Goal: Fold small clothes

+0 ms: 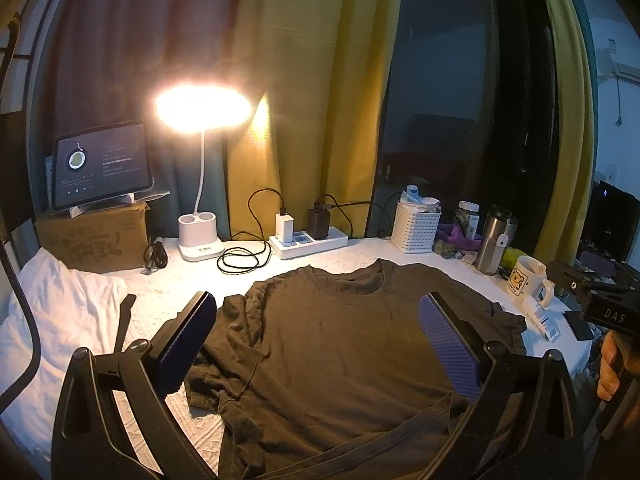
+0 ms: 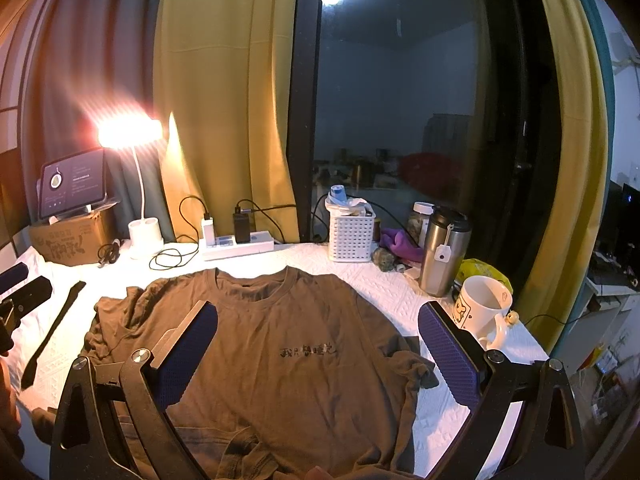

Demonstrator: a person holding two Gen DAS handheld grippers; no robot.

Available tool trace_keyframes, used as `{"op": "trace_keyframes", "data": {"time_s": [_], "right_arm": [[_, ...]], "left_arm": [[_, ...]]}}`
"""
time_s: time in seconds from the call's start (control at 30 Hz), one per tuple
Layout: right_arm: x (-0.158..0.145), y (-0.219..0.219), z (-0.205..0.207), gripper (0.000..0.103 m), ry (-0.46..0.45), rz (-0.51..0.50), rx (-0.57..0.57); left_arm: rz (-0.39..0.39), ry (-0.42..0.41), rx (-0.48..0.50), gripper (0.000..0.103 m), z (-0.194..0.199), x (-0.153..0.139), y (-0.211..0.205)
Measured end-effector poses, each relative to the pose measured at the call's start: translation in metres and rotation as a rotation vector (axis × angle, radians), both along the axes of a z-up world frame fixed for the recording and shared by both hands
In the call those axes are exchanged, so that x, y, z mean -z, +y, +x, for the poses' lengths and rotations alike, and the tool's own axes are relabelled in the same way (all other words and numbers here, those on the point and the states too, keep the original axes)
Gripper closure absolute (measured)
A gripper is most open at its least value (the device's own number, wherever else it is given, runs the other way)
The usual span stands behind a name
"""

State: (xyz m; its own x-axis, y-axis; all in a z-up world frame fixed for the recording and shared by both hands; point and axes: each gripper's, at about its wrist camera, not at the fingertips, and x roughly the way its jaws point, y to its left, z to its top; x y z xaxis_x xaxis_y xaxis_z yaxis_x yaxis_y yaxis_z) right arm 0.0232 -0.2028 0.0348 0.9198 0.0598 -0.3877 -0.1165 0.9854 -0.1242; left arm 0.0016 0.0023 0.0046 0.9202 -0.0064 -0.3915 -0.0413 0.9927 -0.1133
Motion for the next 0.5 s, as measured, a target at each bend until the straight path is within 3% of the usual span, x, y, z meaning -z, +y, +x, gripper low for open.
{"op": "trace_keyframes", "data": {"time_s": [0.5], "right_arm": [[0.0034, 0.0020, 0.0018, 0.002, 0.006, -0.004, -0.006]], "left_arm": [[-0.004, -0.002, -0.010, 0.003, 0.0002, 0.0006, 0.0008]]}}
